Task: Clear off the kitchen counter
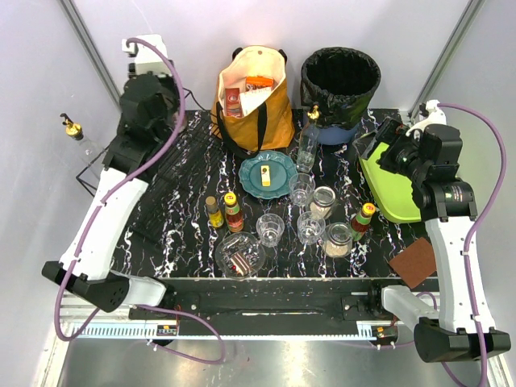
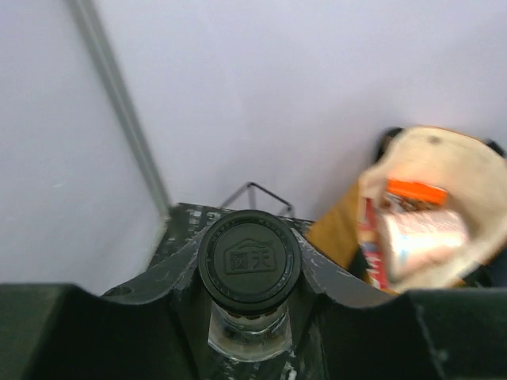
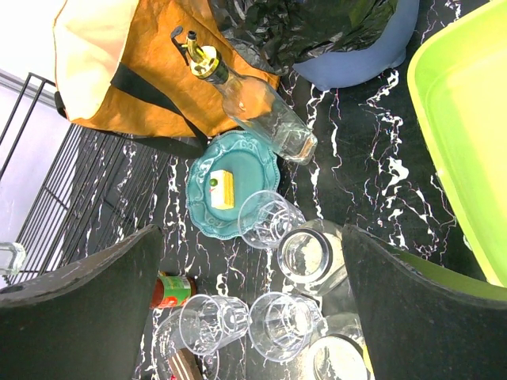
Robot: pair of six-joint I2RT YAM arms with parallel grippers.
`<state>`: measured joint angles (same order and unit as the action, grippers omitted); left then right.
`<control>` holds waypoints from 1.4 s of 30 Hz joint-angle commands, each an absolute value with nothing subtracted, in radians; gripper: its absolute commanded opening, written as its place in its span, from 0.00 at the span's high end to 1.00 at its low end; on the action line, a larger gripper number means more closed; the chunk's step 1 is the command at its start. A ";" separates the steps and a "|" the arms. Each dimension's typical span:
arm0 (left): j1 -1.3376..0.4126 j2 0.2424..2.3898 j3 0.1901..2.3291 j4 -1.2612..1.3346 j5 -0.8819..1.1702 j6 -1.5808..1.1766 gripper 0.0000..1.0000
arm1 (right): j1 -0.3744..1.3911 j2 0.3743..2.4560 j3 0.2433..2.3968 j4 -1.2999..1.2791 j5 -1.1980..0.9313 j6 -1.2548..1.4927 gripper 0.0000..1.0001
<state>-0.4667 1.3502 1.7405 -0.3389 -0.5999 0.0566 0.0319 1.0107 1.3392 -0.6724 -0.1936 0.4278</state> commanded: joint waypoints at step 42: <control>0.081 1.548 1.888 -0.425 -0.472 -0.210 1.00 | 0.032 1.032 1.316 -0.652 -0.155 0.393 0.00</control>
